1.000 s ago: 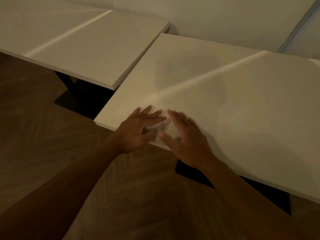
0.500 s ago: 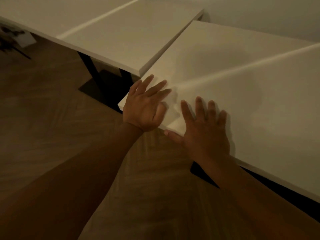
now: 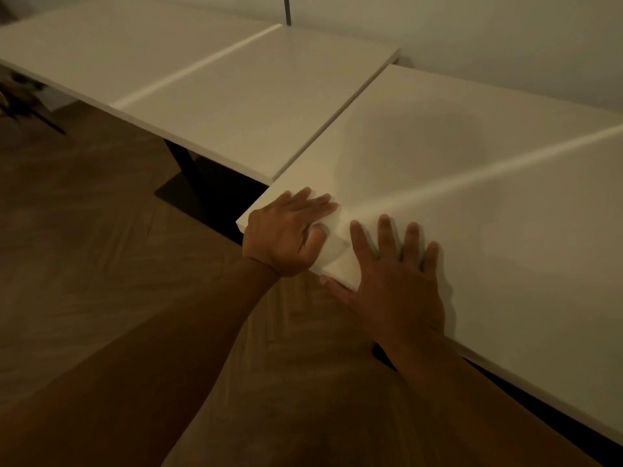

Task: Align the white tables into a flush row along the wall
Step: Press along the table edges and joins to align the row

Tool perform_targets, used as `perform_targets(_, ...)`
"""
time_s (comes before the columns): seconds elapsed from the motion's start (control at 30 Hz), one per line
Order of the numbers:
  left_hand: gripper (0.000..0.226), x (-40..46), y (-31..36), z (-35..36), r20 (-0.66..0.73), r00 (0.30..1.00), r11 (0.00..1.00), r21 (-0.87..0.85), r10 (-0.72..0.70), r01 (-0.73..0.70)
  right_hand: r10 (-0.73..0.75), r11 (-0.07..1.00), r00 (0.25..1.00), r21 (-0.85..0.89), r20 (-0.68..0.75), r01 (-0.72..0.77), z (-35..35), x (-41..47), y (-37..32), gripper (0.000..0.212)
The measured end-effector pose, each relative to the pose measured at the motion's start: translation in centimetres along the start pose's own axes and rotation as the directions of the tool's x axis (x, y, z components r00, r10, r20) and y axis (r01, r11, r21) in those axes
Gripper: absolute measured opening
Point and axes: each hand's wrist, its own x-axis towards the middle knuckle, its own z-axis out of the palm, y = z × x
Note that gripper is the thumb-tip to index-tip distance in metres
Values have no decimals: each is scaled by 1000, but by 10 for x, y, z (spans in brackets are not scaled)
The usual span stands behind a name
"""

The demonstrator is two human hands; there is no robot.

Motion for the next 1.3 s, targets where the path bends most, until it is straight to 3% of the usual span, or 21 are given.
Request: perform_targets(1.3, 52, 17, -18, 11, -93, 992, 996, -35, 81, -85, 69, 997, 997, 45, -37, -67, 0, 11, -6, 94)
